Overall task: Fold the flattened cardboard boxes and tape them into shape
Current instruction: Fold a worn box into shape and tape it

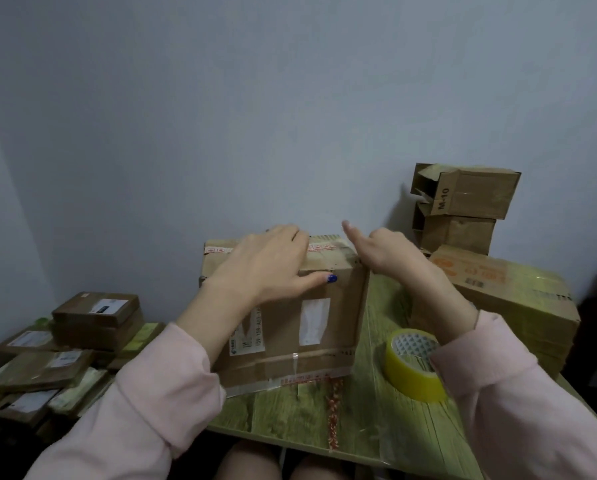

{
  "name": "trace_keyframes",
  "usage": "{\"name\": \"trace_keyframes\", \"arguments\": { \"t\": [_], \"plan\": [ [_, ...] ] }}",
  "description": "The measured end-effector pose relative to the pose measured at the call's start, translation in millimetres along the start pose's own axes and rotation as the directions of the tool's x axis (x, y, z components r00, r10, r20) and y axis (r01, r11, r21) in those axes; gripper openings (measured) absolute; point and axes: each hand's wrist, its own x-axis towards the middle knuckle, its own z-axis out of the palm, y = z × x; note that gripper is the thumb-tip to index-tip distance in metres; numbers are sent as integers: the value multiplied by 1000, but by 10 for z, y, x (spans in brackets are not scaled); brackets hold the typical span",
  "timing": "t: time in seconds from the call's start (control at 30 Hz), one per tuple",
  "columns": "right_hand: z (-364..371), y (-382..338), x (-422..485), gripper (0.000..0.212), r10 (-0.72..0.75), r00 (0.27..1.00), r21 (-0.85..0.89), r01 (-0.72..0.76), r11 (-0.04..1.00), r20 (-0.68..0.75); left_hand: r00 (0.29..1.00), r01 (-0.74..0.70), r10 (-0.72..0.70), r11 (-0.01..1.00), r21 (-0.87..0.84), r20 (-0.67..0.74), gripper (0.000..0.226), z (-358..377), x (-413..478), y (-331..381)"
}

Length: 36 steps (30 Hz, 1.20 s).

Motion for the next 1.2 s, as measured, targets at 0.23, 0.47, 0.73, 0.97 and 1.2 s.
{"name": "trace_keyframes", "arguments": {
  "t": [0.23,0.47,0.73,0.97,1.2],
  "plan": [
    [188,-88,151,41,19,1000,164,-17,986,-11,984,-24,41,995,-97,174,68,141,245,217],
    [178,-12,221,31,67,997,285,-78,955,49,973,3,15,997,-76,231,68,42,49,-51],
    [187,-66,115,43,97,983,429,-156,890,156,986,97,-106,992,81,126,71,76,-161,-116],
    [85,-91,2,21,170,942,487,-297,821,288,989,123,-122,992,-7,78,64,85,-168,-122],
    [159,-177,19,43,102,995,413,-91,906,-5,997,40,-42,999,23,64,62,68,-155,-94]
  ]
}}
